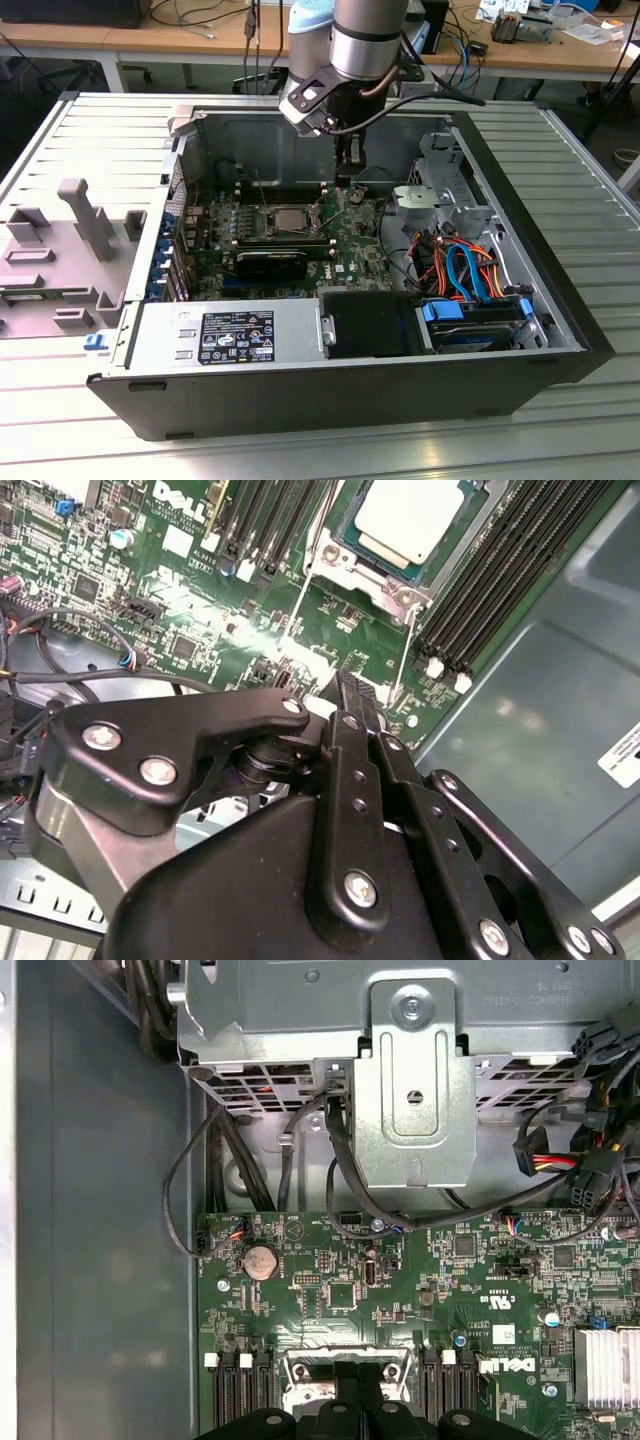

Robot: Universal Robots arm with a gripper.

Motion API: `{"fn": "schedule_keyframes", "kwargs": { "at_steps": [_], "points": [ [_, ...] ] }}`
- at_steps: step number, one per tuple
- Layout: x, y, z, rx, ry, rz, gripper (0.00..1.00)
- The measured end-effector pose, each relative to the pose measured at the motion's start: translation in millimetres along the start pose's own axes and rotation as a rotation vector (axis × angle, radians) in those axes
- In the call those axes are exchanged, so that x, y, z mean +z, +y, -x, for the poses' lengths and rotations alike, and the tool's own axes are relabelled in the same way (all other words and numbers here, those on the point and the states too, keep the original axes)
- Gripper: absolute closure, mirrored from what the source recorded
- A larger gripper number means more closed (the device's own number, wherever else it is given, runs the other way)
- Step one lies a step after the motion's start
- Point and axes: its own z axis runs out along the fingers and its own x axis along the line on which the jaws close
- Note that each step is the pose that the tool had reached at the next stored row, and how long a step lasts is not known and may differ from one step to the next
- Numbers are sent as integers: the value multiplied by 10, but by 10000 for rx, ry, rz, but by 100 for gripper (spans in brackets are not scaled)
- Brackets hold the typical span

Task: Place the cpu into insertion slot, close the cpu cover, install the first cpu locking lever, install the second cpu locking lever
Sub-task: 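Close the cpu cover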

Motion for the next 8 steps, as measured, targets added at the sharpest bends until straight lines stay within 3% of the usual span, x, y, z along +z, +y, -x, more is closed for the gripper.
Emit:
{"fn": "schedule_keyframes", "kwargs": {
  "at_steps": [8],
  "points": [
    [1, 54, -8, -1, 1, 0, 89]
  ]
}}
